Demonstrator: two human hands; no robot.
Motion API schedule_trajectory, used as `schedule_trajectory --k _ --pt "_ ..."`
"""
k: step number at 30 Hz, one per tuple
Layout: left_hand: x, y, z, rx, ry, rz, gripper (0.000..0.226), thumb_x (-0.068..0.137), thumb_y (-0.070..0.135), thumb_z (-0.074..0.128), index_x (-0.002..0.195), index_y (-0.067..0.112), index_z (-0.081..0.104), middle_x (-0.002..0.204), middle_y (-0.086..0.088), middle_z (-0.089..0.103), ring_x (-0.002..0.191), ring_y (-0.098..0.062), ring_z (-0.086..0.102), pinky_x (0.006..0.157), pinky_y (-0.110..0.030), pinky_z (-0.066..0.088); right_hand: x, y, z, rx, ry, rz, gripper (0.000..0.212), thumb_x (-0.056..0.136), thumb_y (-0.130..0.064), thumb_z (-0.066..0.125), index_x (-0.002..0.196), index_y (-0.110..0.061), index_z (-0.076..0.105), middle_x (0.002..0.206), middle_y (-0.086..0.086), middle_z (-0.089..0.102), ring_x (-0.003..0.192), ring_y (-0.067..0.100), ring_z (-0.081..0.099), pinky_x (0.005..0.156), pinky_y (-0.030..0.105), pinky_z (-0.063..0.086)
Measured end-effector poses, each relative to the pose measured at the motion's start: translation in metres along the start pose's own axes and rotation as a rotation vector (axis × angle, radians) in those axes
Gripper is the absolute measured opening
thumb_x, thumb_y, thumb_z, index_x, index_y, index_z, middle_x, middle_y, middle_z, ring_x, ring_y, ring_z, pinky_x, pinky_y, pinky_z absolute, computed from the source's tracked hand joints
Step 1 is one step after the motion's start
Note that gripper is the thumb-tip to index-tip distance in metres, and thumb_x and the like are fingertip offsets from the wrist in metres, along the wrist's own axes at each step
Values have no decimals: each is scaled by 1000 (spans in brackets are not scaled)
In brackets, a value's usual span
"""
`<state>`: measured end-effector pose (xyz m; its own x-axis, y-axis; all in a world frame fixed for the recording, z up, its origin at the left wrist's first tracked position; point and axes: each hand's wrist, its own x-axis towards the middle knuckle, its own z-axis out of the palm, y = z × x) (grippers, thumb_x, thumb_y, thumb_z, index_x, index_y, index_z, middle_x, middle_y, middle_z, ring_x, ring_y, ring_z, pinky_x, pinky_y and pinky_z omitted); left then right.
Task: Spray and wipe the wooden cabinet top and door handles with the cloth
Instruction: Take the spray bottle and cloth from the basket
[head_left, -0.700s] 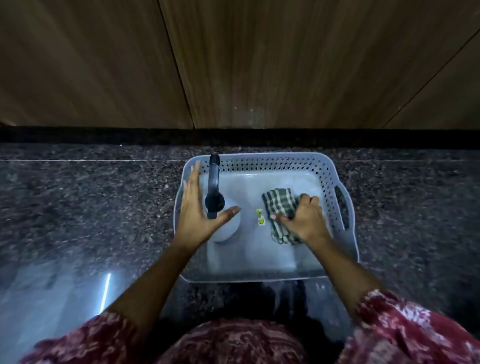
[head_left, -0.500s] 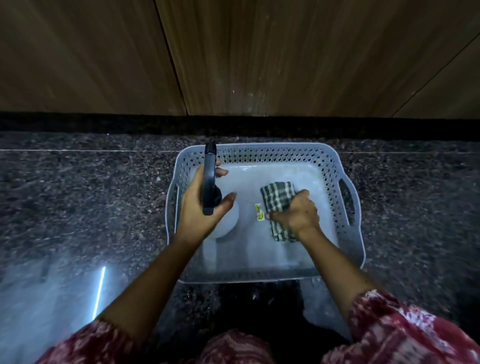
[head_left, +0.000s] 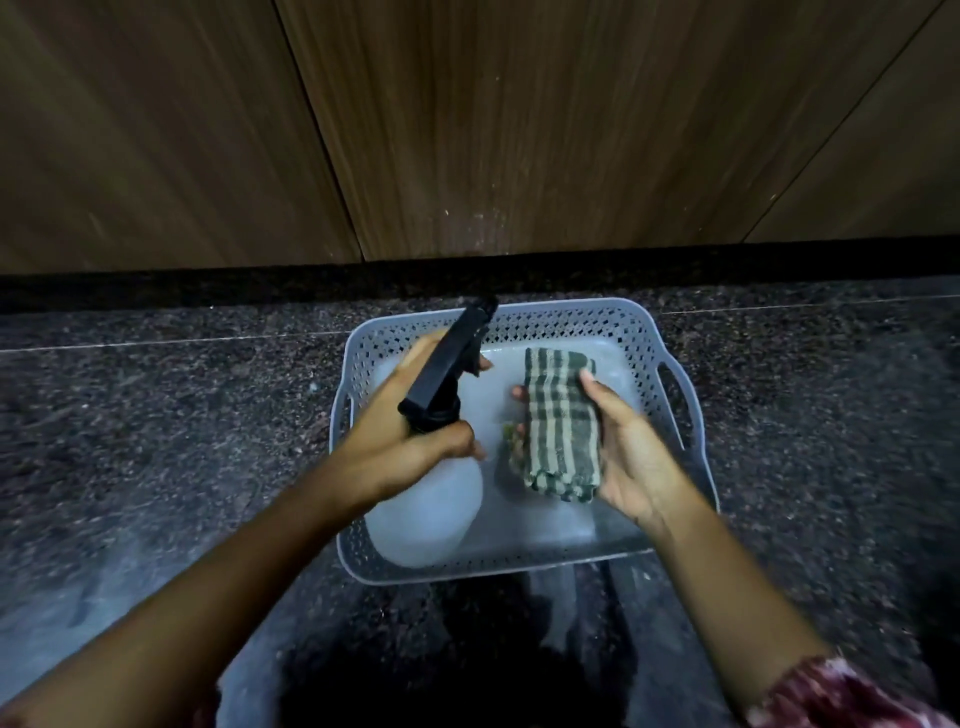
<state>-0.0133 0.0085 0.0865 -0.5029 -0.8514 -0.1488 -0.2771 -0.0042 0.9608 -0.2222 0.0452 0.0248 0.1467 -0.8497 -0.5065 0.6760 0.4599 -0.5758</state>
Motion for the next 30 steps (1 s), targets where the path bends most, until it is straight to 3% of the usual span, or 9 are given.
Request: schedule_trajectory --k 2,5,8,13,17,20,23,26,30 --pt "-13 10 4 -71 47 -45 44 49 19 65 92 17 62 81 -16 65 68 -36 59 67 -39 51 0 4 7 23 -6 32 47 95 -36 36 104 -6 71 111 18 67 87 30 66 82 45 54" --pt "-23 18 13 -84 13 -53 39 58 0 57 96 9 62 90 -1 67 51 -20 59 60 -36 53 0 8 12 26 36 53 56 93 -43 34 125 -2 56 124 23 59 99 34 62 90 46 48" --pt "-26 18 21 -39 -27 -148 34 72 -15 62 98 6 59 100 -15 61 41 -17 54 53 -42 53 -1 8 15 10 70 73 58 96 -45 31 124 -2 56 114 25 64 101 36 63 97 50 43" --pt "-27 7 26 195 63 -248 9 79 9 71 77 5 63 54 -6 66 37 -23 61 66 -34 53 -2 8 16 29 42 76 53 98 -43 28 119 -4 57 101 21 70 87 34 69 76 47 57" --pt "-25 9 28 145 127 -345 10 78 12 69 70 8 66 77 -14 73 36 -25 59 63 -34 52 -1 11 15 1 35 92 57 96 -46 30 128 -5 52 118 27 61 103 42 61 95 55 44" --pt "-23 15 32 62 83 -379 16 72 22 73 84 12 69 92 -14 74 37 -28 58 63 -37 51 0 12 14 -27 67 93 54 96 -47 30 115 -6 61 106 23 68 92 35 67 89 47 47" --pt "-19 19 36 138 67 -389 8 80 14 67 75 8 66 68 -18 71 40 -27 58 68 -43 52 1 12 15 -42 77 85 53 97 -47 30 99 -9 67 90 15 73 78 26 70 77 39 50" --pt "-16 21 38 161 143 -442 28 81 15 63 54 9 59 45 -10 61 41 -26 59 68 -40 53 1 11 17 -45 79 95 53 98 -45 29 92 -10 69 81 13 74 70 23 71 70 36 48" --pt "-16 25 41 78 94 -467 21 72 27 66 76 7 68 71 -16 73 40 -23 59 74 -40 54 2 10 17 -59 80 92 51 97 -45 30 98 -10 66 83 10 74 72 21 71 68 33 51"
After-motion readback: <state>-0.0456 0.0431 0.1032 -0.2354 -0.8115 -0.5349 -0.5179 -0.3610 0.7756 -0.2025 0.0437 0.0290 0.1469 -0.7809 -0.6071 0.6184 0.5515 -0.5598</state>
